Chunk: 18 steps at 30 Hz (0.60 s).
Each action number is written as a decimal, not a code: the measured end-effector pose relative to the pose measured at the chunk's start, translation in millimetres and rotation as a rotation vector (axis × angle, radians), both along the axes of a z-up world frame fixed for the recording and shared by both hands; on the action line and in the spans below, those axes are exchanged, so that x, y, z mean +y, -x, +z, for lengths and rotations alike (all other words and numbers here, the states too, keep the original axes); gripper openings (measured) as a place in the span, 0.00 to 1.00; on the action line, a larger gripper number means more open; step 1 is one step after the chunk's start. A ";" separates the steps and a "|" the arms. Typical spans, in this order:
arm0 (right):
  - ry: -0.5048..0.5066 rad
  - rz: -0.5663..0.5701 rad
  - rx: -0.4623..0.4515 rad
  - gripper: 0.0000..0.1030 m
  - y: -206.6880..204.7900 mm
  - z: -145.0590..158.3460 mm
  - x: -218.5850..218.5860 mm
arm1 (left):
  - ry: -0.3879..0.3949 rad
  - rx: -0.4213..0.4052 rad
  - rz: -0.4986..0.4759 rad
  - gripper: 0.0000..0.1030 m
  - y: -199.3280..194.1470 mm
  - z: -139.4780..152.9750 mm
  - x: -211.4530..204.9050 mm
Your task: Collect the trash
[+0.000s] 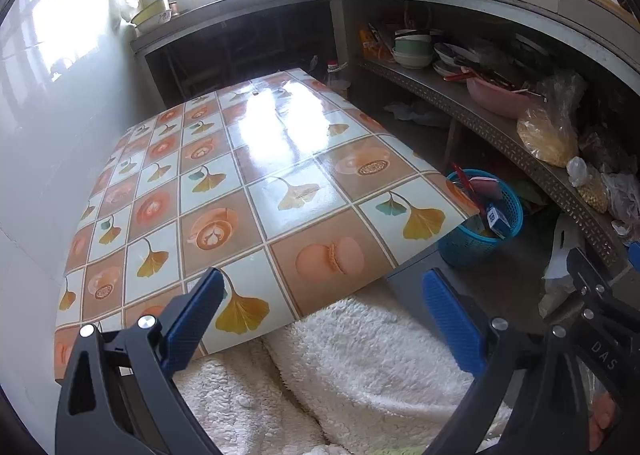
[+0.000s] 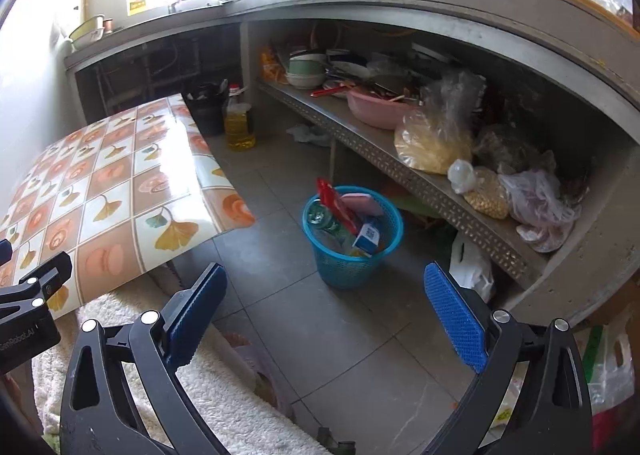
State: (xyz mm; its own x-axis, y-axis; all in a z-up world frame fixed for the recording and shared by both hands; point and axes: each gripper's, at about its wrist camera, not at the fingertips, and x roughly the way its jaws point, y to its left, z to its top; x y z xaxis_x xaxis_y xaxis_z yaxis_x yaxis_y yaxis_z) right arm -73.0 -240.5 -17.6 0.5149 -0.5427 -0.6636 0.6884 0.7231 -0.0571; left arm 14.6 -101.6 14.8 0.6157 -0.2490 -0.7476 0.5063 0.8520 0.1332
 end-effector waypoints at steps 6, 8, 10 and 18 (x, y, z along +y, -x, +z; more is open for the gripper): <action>-0.011 -0.035 0.005 0.92 3.4 -2.0 -6.9 | 0.000 0.008 -0.012 0.94 -0.8 -1.3 -3.7; -0.014 -0.042 0.004 0.92 4.2 -2.1 -8.3 | -0.008 0.006 -0.004 0.95 -2.0 -0.8 -2.1; -0.015 -0.045 0.003 0.92 4.4 -2.1 -8.7 | -0.016 0.004 0.010 0.95 -4.1 -0.4 1.6; -0.017 -0.043 0.005 0.92 4.3 -1.3 -8.3 | -0.016 0.008 0.046 0.95 -3.9 -0.2 10.8</action>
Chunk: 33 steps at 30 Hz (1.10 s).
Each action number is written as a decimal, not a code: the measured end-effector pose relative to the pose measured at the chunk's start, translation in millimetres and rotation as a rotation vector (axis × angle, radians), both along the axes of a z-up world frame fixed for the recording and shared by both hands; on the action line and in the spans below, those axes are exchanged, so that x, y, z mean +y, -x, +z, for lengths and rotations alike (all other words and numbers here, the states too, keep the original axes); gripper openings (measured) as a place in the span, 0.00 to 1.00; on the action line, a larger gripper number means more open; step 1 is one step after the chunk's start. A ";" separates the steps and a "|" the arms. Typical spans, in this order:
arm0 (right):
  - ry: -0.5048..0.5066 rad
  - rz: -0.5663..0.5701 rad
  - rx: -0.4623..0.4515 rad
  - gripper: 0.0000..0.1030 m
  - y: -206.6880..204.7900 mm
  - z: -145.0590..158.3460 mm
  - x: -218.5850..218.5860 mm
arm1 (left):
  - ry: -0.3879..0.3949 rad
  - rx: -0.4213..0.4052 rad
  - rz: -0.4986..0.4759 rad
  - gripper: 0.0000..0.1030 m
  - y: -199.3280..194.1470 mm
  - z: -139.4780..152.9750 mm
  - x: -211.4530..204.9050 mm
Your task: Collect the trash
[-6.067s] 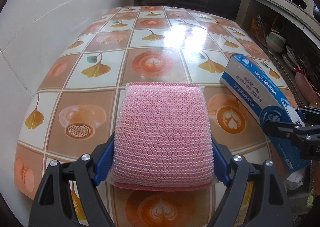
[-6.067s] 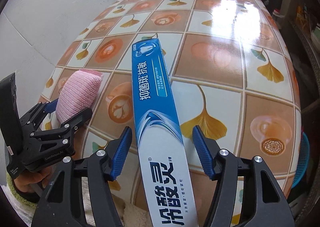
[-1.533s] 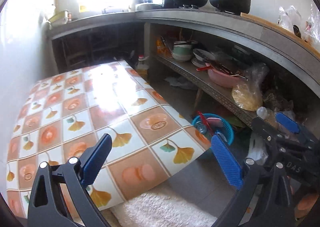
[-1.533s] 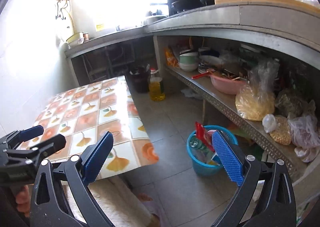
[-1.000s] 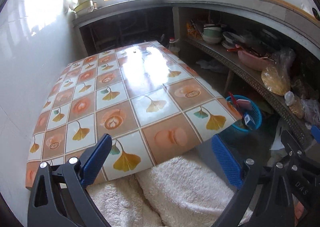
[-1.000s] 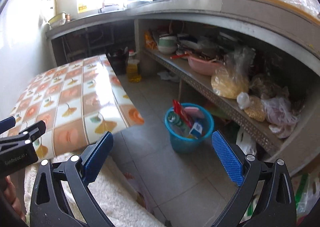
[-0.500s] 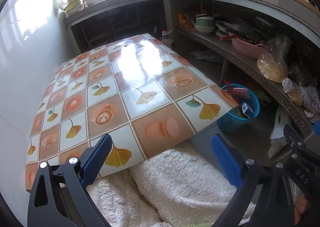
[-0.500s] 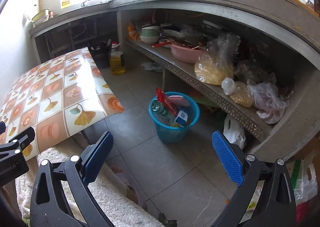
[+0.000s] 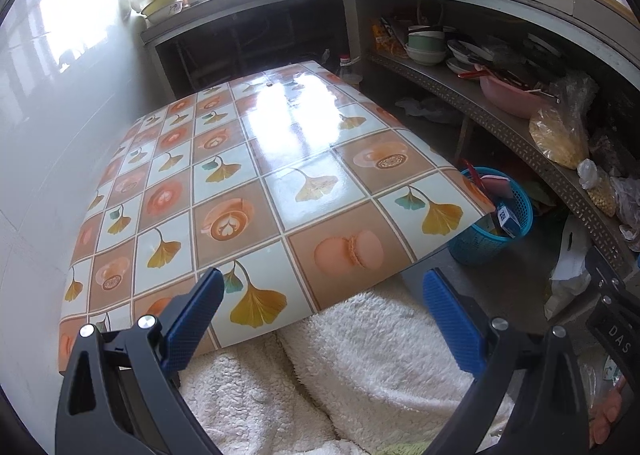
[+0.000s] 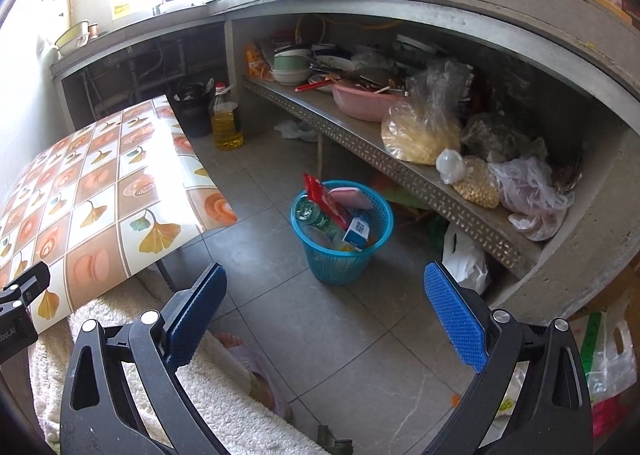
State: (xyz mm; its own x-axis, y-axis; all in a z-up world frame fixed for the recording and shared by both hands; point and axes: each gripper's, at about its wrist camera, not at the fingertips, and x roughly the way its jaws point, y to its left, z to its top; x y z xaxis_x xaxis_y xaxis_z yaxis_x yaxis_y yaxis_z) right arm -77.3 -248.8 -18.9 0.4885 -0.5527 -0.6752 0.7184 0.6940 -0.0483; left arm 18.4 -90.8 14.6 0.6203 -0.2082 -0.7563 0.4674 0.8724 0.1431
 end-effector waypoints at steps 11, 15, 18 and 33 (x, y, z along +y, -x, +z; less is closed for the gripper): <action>0.003 0.001 -0.003 0.92 0.0 -0.5 -0.4 | 0.005 0.009 -0.013 0.94 1.7 0.1 -0.3; 0.004 0.005 -0.002 0.92 -0.3 0.2 0.2 | 0.012 0.002 -0.010 0.95 2.8 1.7 1.1; 0.006 0.008 -0.002 0.92 -1.5 1.4 0.6 | 0.012 0.004 -0.010 0.94 2.7 1.9 1.2; 0.010 0.011 -0.005 0.92 -1.8 2.3 0.7 | 0.013 0.000 -0.013 0.95 4.5 3.4 -1.2</action>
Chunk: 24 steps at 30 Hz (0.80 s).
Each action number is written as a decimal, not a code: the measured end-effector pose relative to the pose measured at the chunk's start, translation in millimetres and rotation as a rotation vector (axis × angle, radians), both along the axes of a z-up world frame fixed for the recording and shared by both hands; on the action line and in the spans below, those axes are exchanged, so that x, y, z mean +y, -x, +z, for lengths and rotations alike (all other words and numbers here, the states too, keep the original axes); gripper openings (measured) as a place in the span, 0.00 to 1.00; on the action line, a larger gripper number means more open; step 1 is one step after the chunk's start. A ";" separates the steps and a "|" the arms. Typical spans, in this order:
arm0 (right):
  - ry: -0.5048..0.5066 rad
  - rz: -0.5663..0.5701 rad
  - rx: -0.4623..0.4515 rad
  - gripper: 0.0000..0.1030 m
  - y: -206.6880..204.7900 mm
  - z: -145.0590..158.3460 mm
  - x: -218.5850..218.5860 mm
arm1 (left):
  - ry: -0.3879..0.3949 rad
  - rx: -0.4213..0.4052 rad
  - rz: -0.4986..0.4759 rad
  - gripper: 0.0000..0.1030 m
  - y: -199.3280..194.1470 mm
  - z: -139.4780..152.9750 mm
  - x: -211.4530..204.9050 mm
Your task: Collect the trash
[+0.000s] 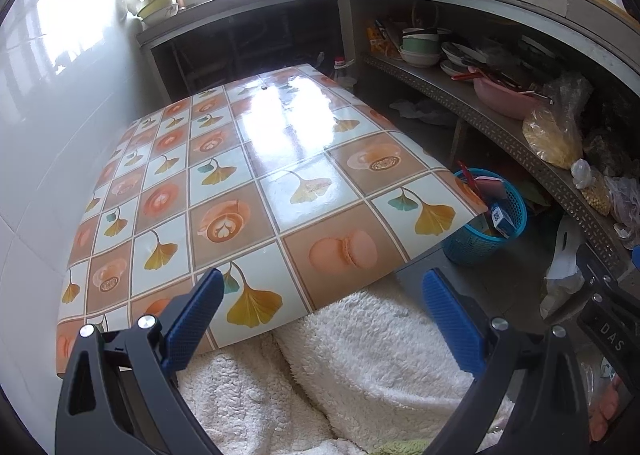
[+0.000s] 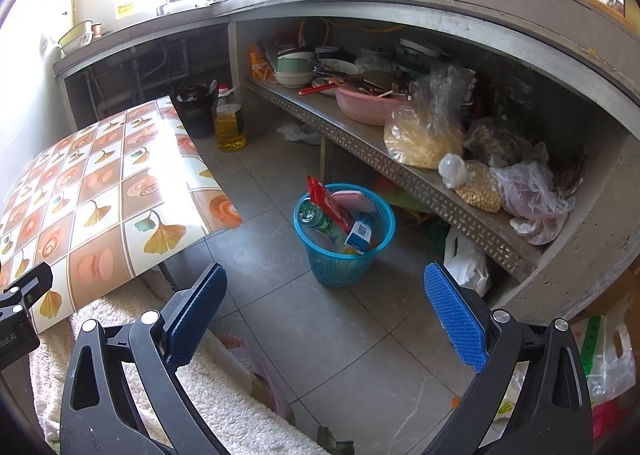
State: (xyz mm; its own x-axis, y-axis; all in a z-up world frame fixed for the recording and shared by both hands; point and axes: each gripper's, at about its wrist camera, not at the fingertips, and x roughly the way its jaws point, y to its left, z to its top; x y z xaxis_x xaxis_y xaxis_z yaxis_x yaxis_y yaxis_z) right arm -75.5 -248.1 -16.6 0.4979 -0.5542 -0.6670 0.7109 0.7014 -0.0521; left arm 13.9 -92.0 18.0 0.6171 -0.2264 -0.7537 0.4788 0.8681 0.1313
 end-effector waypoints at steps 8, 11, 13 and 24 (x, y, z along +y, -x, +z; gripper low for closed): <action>-0.002 -0.002 -0.001 0.92 -1.4 0.6 -0.5 | 0.000 -0.001 -0.001 0.95 0.2 0.5 -0.4; -0.002 0.000 0.000 0.92 -2.3 1.5 -0.6 | 0.000 0.001 -0.001 0.95 0.1 0.4 -0.5; 0.000 -0.002 -0.001 0.92 -2.0 1.1 -0.3 | 0.000 0.000 -0.001 0.95 0.4 0.6 -0.6; -0.001 -0.001 -0.001 0.92 -1.1 0.1 -0.1 | 0.001 -0.001 0.000 0.94 0.5 0.4 -0.4</action>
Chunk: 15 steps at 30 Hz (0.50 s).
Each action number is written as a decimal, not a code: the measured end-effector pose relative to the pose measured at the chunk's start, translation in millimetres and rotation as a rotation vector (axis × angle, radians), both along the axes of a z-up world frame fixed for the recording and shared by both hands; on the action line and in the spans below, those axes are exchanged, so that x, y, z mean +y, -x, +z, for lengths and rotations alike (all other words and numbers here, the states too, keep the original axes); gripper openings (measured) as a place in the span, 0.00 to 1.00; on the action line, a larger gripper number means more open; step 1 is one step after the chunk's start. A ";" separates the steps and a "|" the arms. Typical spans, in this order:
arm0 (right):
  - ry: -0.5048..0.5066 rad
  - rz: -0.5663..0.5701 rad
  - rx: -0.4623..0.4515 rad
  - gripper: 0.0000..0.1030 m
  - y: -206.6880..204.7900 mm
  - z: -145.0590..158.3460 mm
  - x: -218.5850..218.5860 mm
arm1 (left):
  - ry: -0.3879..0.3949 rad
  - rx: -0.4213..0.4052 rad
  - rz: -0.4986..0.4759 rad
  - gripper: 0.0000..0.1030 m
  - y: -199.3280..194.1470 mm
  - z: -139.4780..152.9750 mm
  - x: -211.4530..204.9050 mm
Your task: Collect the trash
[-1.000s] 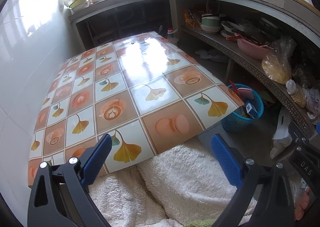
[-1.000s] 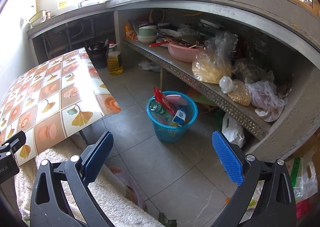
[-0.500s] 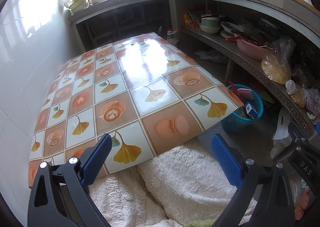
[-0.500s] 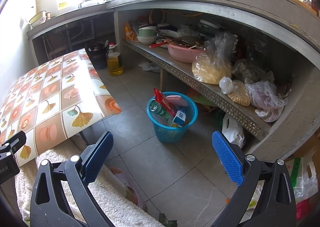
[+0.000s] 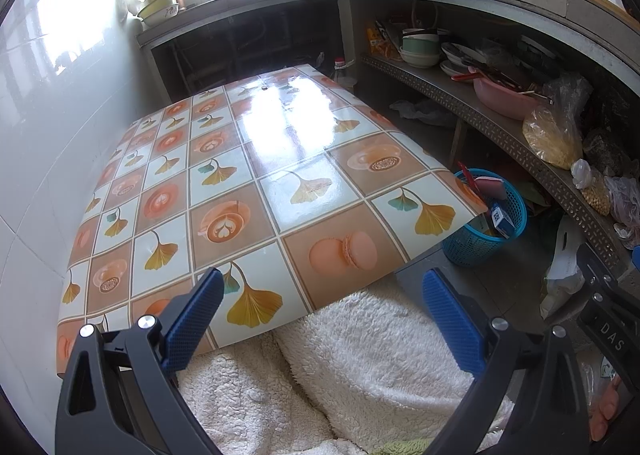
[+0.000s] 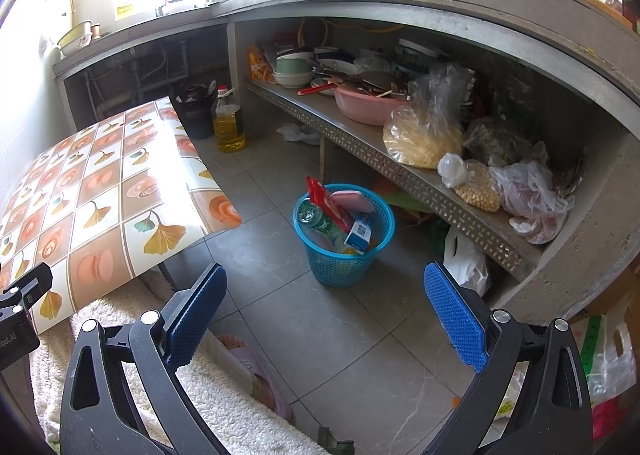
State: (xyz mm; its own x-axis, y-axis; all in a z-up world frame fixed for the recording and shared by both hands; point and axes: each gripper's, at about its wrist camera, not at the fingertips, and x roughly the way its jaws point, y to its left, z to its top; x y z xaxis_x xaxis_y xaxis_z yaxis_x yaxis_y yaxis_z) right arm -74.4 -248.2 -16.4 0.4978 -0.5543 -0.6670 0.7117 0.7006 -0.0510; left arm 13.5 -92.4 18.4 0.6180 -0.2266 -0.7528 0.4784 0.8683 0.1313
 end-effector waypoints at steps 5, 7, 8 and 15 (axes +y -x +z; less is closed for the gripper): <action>0.001 -0.002 -0.001 0.92 0.1 -0.2 1.2 | -0.001 0.001 -0.001 0.95 -0.2 -0.3 0.4; 0.000 -0.002 -0.001 0.92 -0.2 0.2 0.9 | 0.000 0.001 -0.001 0.94 0.0 -0.1 0.3; 0.000 -0.003 -0.001 0.92 -0.2 0.3 0.9 | -0.001 0.000 -0.001 0.94 -0.2 -0.4 0.4; 0.000 -0.002 0.000 0.92 -0.7 0.9 0.7 | -0.001 0.001 -0.001 0.95 0.2 -0.2 0.0</action>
